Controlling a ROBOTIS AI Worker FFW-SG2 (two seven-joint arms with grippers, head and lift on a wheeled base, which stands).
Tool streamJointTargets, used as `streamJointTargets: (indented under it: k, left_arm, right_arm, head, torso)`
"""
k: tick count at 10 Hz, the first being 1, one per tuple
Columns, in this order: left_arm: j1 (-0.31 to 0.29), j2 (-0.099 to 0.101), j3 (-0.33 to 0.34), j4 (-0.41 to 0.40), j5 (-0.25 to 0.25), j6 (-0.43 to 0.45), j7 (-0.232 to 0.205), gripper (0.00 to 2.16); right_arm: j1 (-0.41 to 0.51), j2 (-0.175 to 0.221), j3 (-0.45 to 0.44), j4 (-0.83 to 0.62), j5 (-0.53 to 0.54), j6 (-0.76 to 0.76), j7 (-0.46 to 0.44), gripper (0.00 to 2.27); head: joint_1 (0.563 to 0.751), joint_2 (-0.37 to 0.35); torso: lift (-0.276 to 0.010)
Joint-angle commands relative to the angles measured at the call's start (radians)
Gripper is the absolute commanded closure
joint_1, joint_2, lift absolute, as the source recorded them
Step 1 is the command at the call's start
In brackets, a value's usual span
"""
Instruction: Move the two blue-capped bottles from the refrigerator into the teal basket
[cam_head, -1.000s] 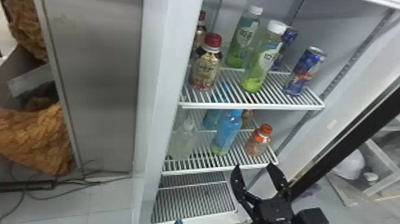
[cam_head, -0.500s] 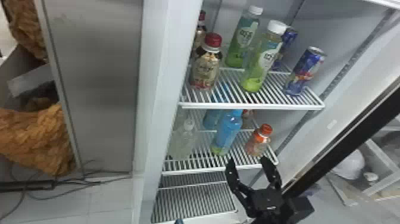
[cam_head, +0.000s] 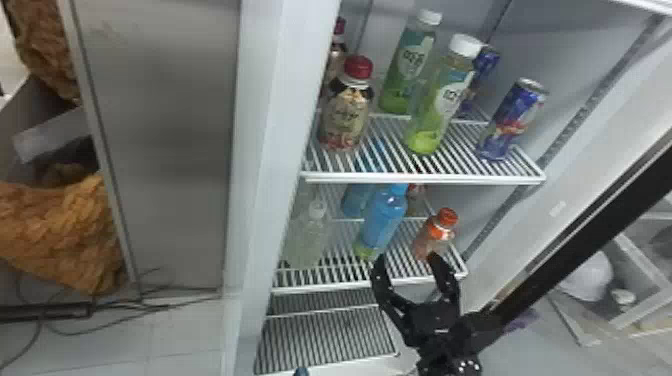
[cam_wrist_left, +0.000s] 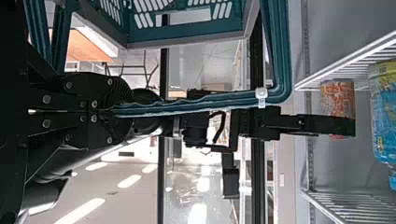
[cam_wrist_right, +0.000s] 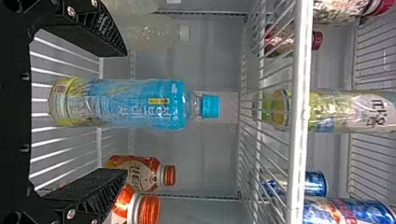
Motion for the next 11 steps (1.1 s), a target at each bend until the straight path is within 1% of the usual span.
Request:
streamJointTargets:
  k: [1,5,7,11]
  left_arm:
    - [-0.002,0.000,-0.003,0.001,0.001,-0.001,0.001,1.14]
    - [-0.007,-0.001,-0.004,0.001,0.001,-0.004,-0.001,1.14]
    - [-0.007,0.000,-0.004,0.001,0.001,-0.006,0.001,1.14]
    - [-0.009,0.000,-0.006,0.001,0.003,-0.009,0.001,1.14]
  right_arm:
    - [-0.051,-0.003,0.003,0.057,0.000,-0.014,-0.001,0.13]
    - [-0.157,-0.006,0.003,0.152,0.017,-0.016,-0.007,0.13]
    - [-0.194,-0.009,0.009,0.189,0.020,-0.016,-0.012,0.13]
    - [-0.267,-0.030,0.069,0.253,-0.006,-0.014,-0.026,0.13]
  head:
    - [0.695,-0.350]
    - [0.695,-0.350]
    - [0.695,-0.350]
    - [0.695,-0.350]
  torso:
    - [-0.140]
    - [-0.140]
    - [-0.140]
    - [-0.140]
